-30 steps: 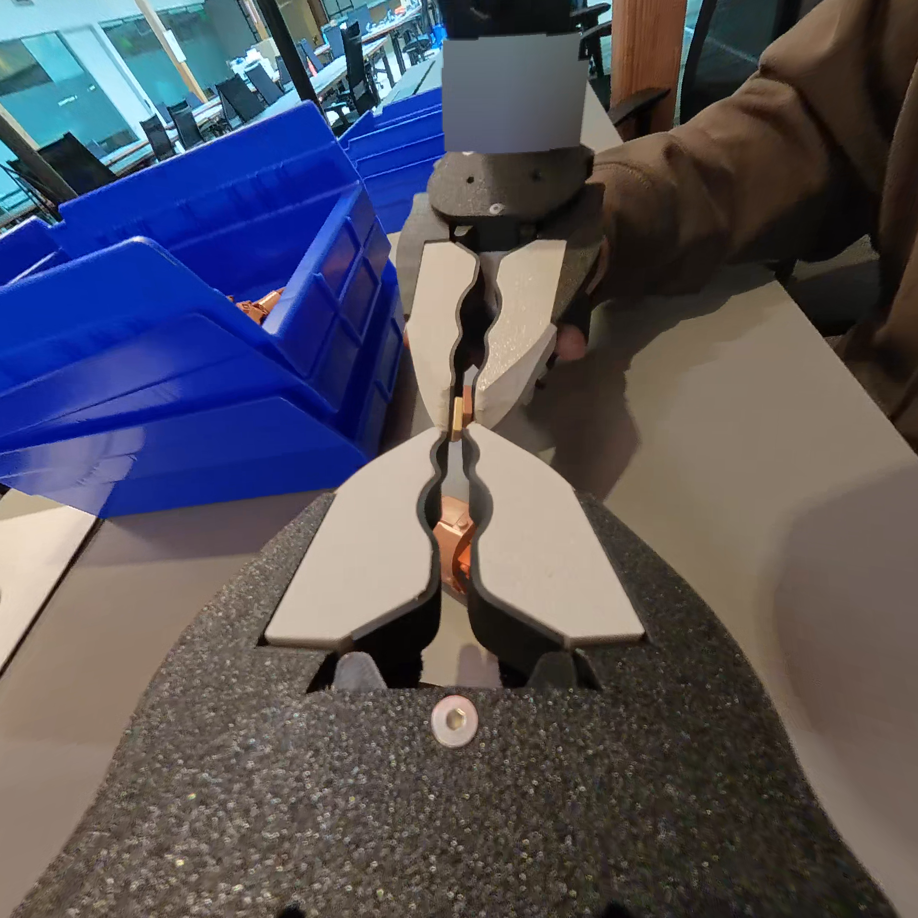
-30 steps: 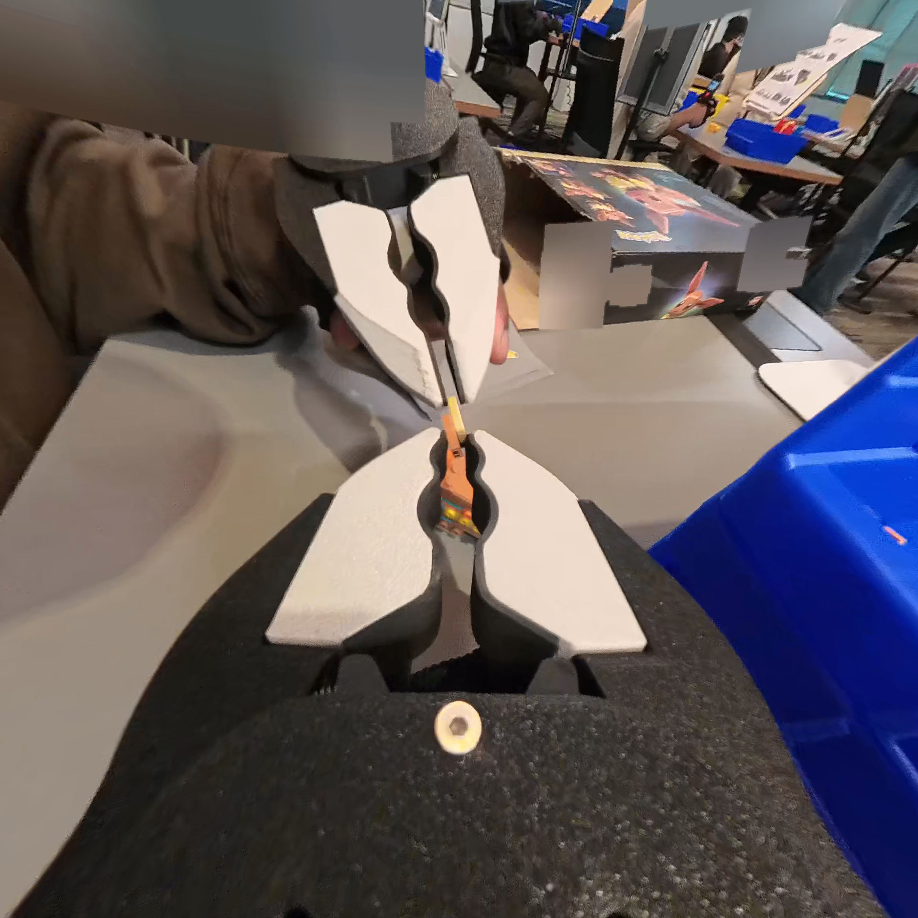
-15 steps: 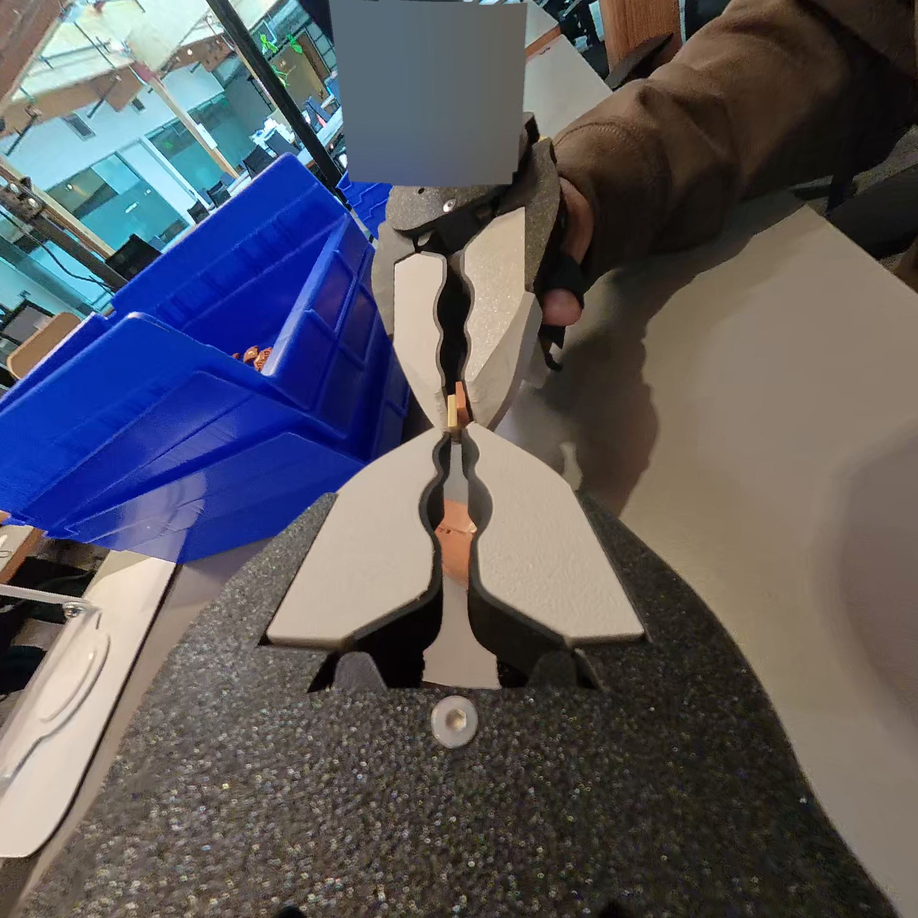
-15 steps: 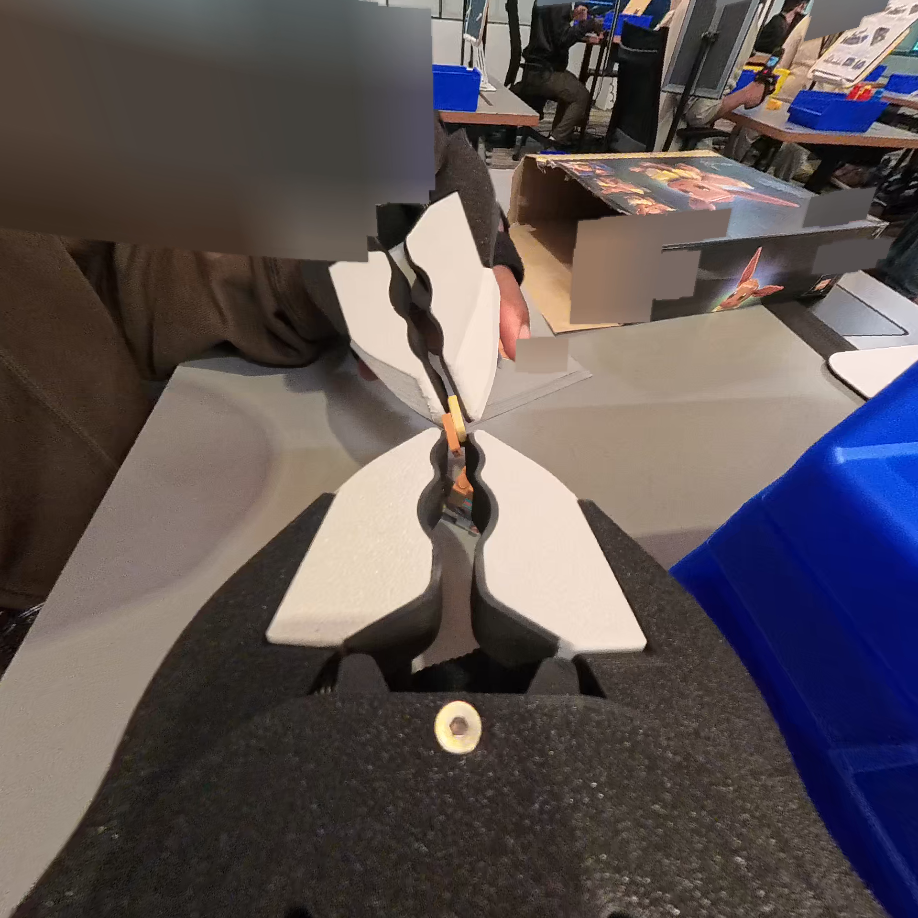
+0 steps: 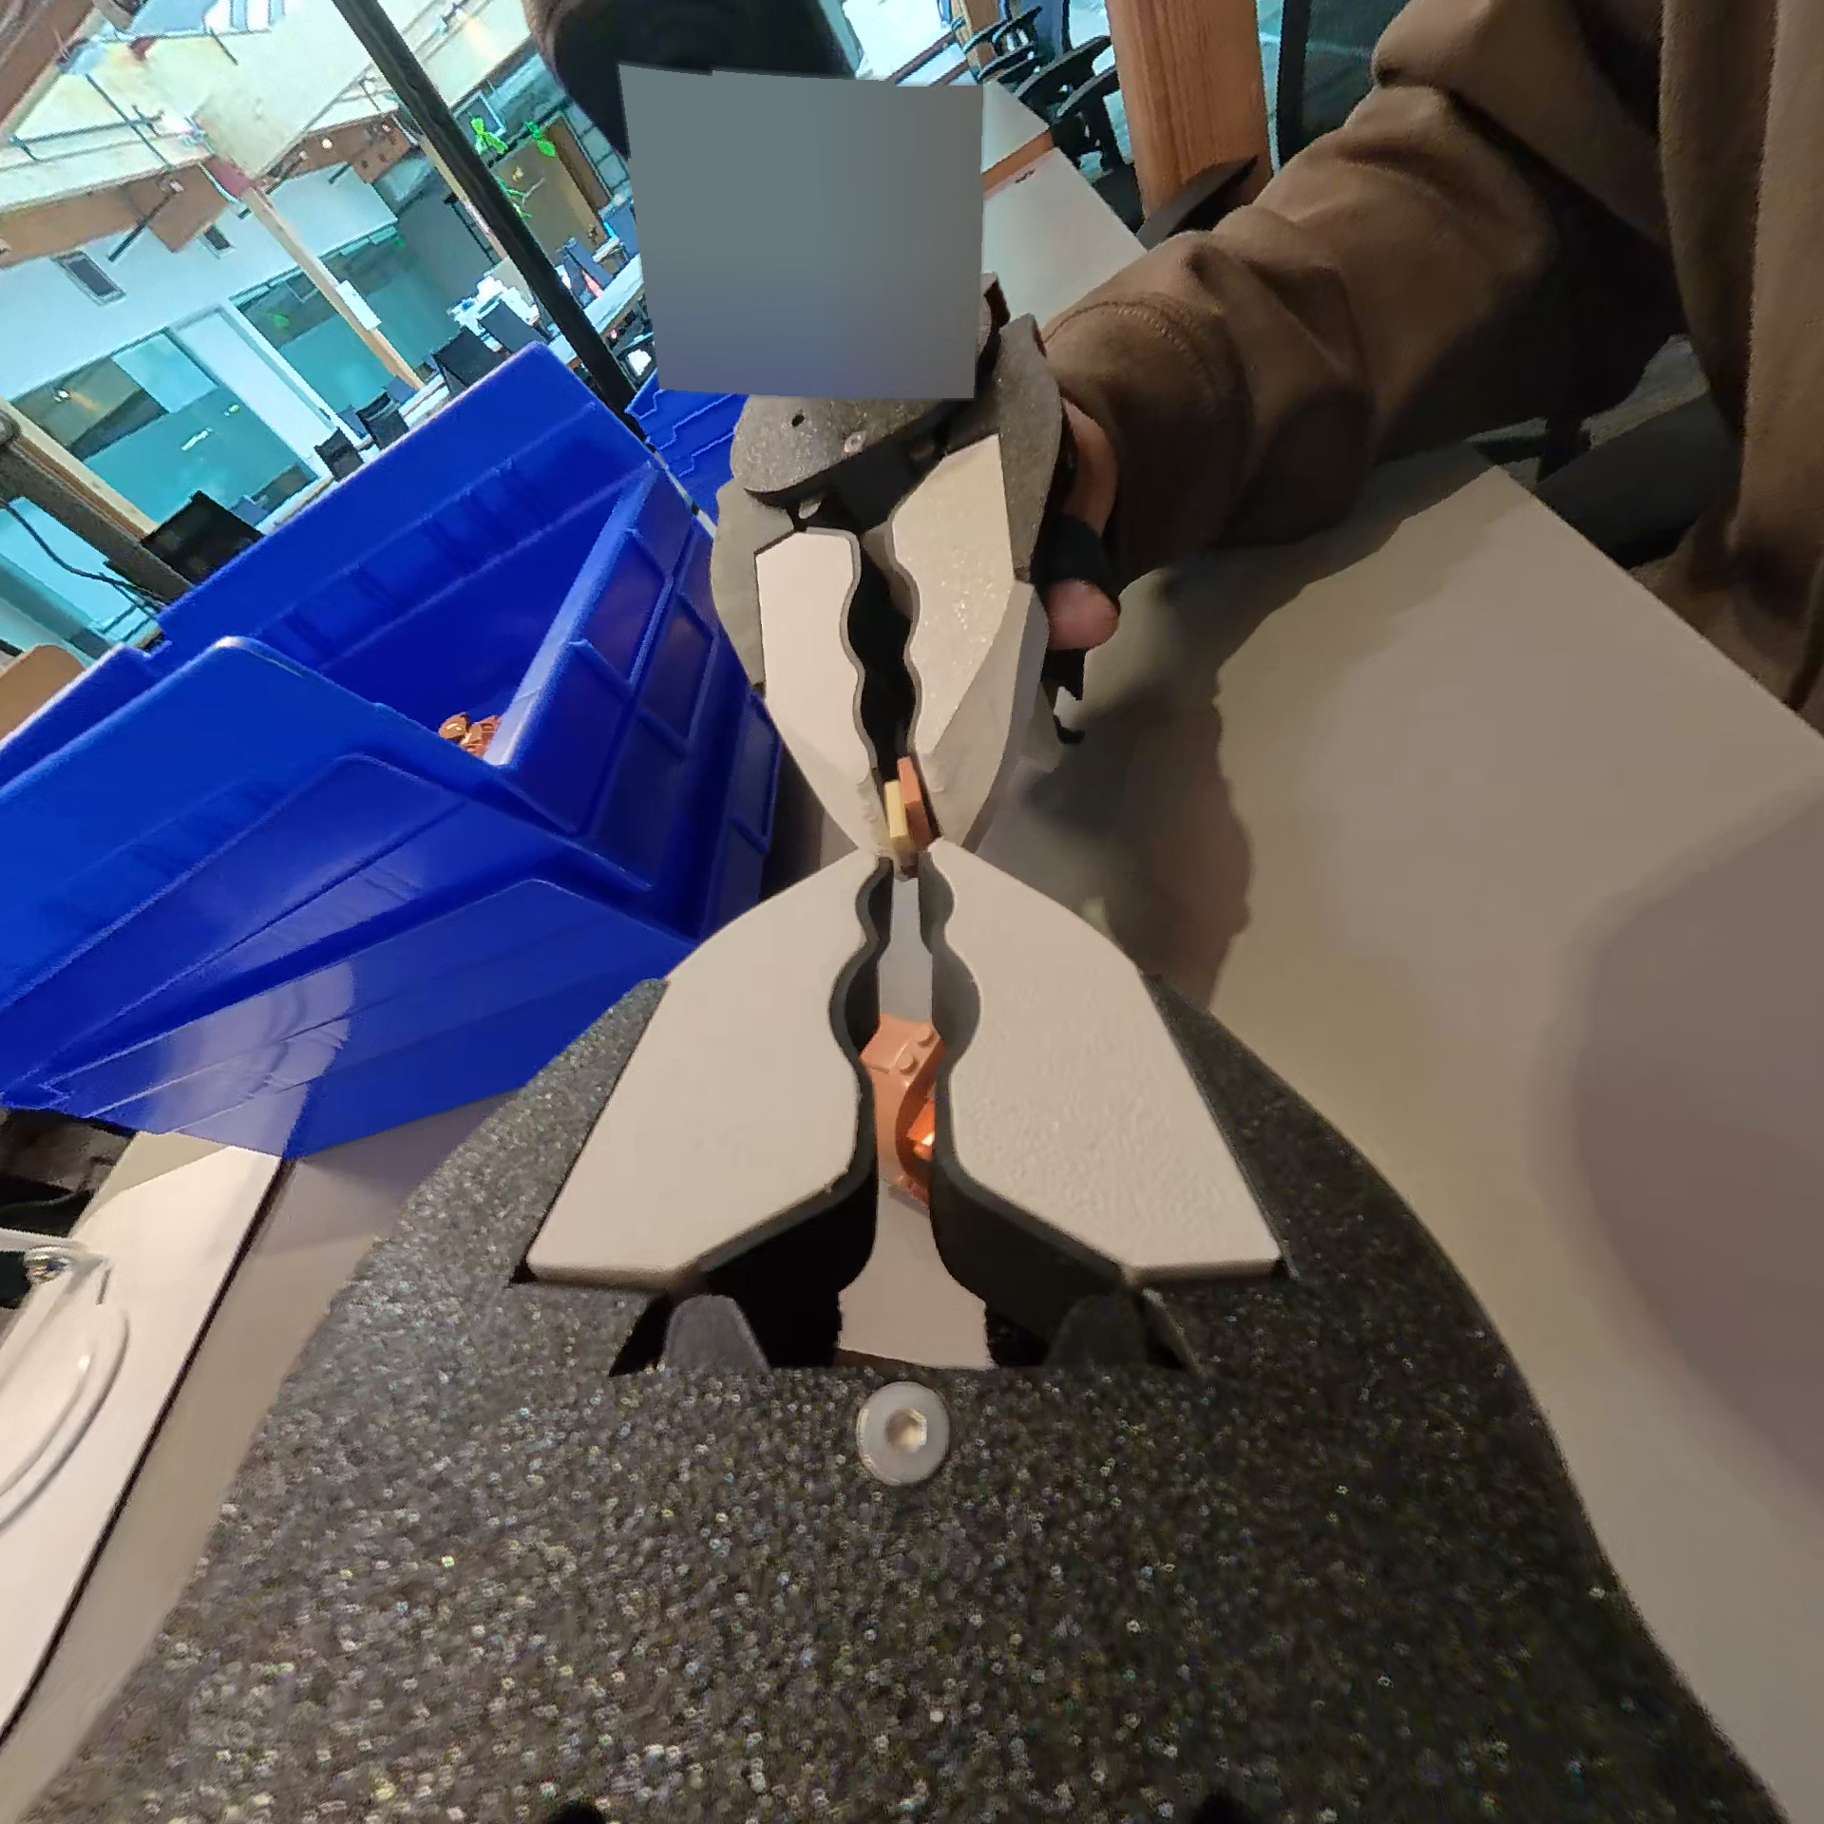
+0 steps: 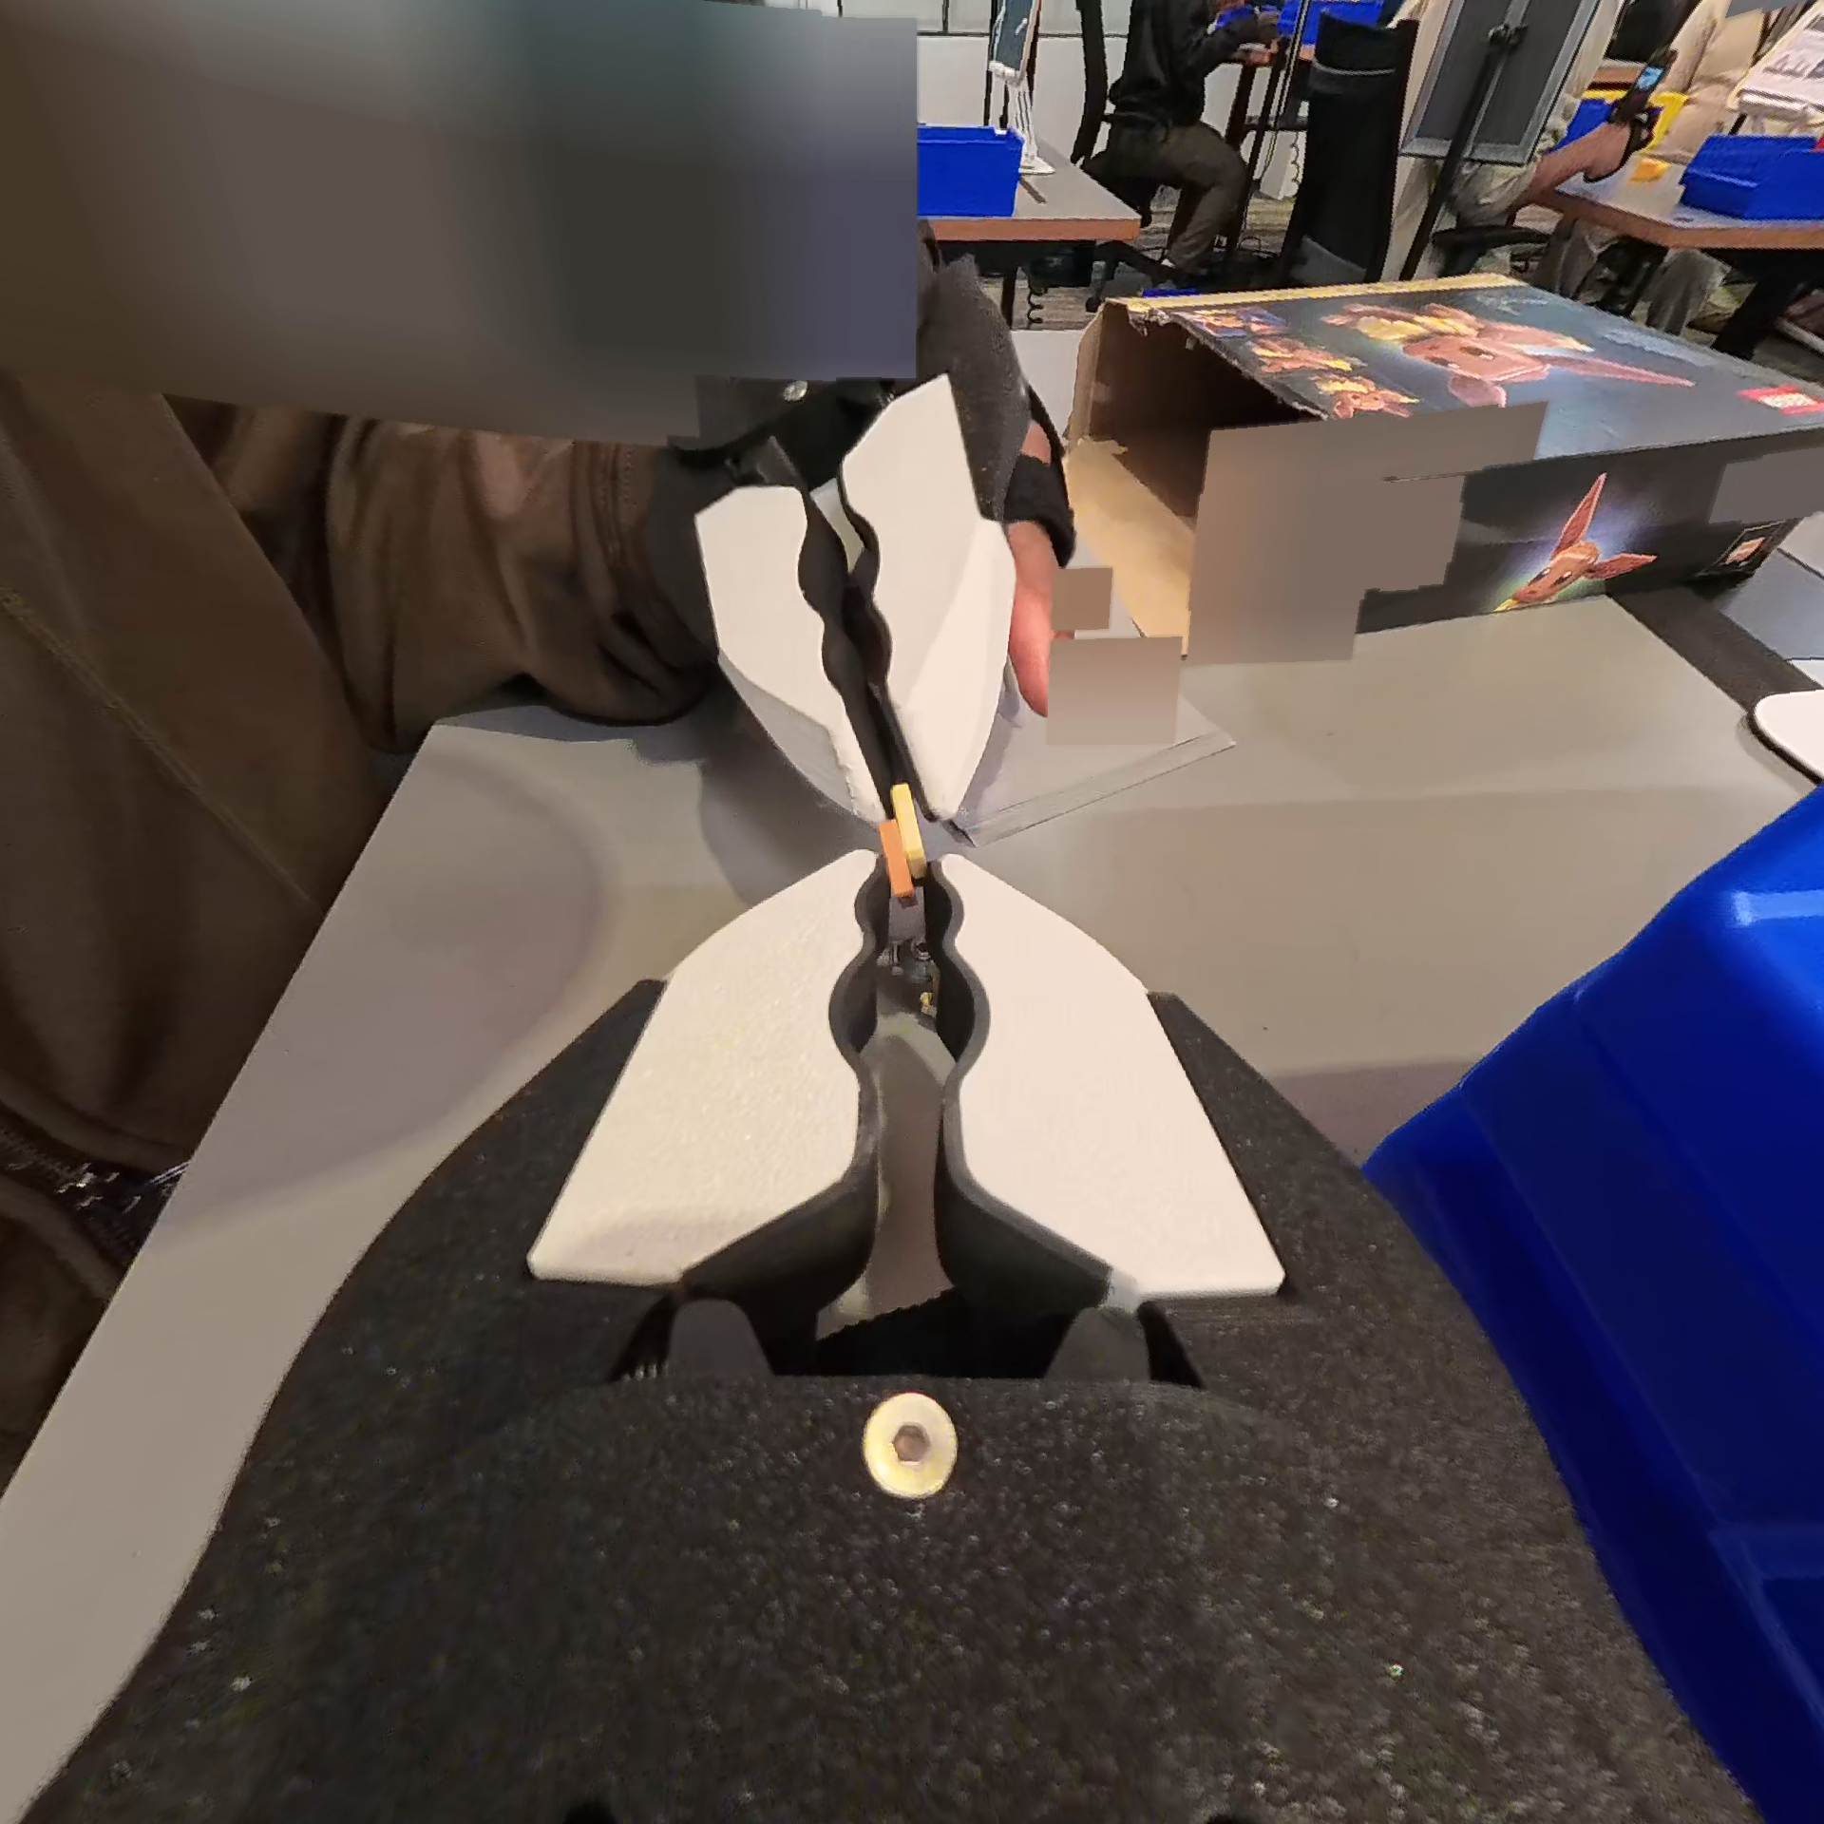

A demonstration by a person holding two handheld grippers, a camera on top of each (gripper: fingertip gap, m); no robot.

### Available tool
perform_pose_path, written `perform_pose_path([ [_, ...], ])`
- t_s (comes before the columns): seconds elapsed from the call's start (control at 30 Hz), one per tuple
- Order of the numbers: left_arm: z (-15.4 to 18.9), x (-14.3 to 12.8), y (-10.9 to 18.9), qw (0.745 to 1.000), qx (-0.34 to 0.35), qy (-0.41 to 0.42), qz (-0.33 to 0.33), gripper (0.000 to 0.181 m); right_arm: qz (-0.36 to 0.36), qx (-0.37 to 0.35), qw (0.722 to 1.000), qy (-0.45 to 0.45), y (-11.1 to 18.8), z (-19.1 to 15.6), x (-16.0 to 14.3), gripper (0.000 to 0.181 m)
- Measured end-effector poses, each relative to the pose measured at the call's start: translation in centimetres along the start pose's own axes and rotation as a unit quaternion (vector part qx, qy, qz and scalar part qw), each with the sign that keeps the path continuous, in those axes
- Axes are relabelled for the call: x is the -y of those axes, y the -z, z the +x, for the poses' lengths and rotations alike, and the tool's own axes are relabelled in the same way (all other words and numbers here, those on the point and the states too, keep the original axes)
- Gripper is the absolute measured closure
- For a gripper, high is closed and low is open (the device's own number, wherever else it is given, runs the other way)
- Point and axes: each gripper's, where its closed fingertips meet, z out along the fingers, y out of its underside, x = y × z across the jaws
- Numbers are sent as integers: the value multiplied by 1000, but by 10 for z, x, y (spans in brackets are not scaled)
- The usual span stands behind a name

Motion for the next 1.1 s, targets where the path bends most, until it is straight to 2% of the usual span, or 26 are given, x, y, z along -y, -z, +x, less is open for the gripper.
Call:
perform_pose_path([
  [0.27, 2, 4, 0, 999, -18, 39, 20, 173, -3, 1, 1000, 9, -1, -3, 0, 175],
  [0.5, 4, 2, -3, 996, -35, 76, 18, 178, -9, 2, 1000, 17, -2, -4, -3, 175],
  [0.73, -16, -3, 1, 989, -6, 149, 12, 178, -16, -118, 985, 122, 3, 19, 3, 168],
  [0.93, -22, -8, -1, 985, 11, 174, -1, 178, -27, -170, 968, 183, 3, 25, 5, 173],
  [1.1, -29, -10, -3, 972, 18, 234, 11, 178, -35, -220, 948, 229, 5, 32, 6, 172],
])
